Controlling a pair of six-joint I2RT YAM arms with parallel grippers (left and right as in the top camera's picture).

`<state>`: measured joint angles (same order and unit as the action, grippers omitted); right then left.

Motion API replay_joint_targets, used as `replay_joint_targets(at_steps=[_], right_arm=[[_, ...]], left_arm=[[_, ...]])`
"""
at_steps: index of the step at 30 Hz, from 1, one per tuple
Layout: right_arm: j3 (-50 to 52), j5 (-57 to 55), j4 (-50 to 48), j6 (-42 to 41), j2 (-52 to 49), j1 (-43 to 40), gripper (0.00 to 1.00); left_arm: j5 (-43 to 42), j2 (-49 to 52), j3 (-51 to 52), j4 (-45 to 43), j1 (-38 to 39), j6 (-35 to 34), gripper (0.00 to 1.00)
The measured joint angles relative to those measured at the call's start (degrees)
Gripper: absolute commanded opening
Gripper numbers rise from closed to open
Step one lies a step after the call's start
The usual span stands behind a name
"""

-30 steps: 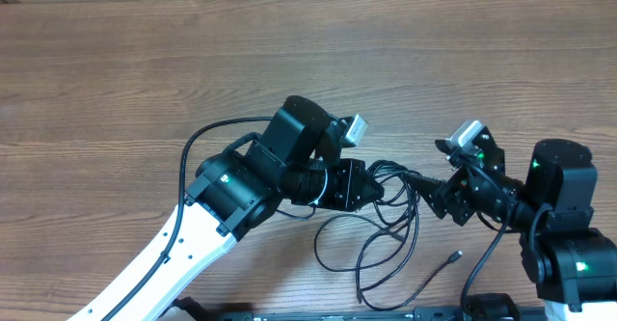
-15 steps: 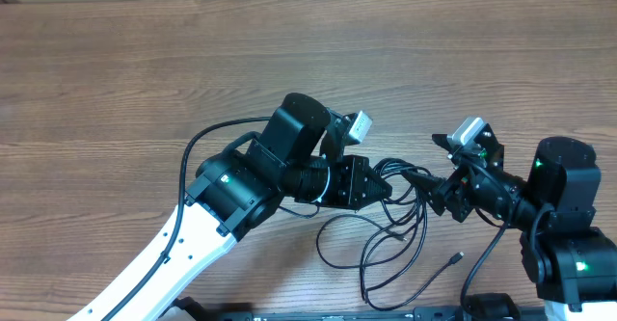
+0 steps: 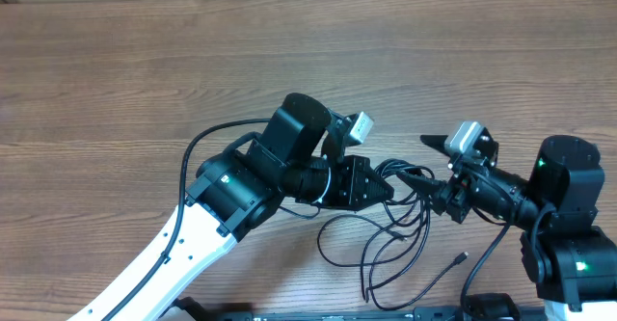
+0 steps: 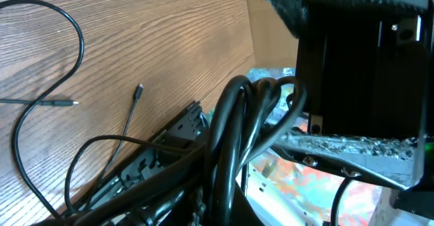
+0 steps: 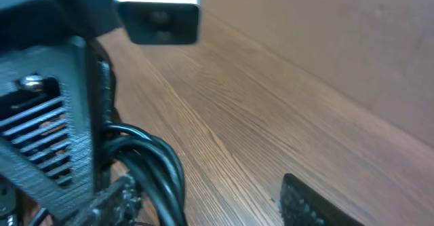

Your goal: Untangle cables

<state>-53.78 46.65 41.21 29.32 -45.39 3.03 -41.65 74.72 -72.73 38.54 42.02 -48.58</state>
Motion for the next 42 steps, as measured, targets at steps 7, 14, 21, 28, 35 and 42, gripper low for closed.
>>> replay_joint_targets(at_steps=[7,14,21,28,35,42], right_arm=[[0.0,3.41,0.52,1.01,-2.12,0.07,0.04],[0.0,4.17,0.9,1.38,-3.65,0.07,0.04],[0.0,3.54,0.83,-0.59,-3.65,0.07,0.04],[0.0,2.49,1.53,-8.17,-4.04,0.07,0.04],[0.0,8.72,2.1,-9.6,-4.17,0.04,0.04],[0.0,10.93,4.74,-9.6,-4.17,0.04,0.06]], left_arm=[[0.61,0.0,-0.02,-0.46,-0.11,-0.85,0.04],[1.36,0.0,-0.02,-0.46,-0.17,-1.01,0.04],[3.02,0.0,-0.02,-0.11,-0.13,-1.01,0.04],[13.4,0.0,-0.02,4.7,0.0,-1.01,0.04],[24.06,0.0,-0.02,6.27,0.26,-1.01,0.04],[29.9,-0.02,-0.02,7.54,0.26,-1.01,0.04]])
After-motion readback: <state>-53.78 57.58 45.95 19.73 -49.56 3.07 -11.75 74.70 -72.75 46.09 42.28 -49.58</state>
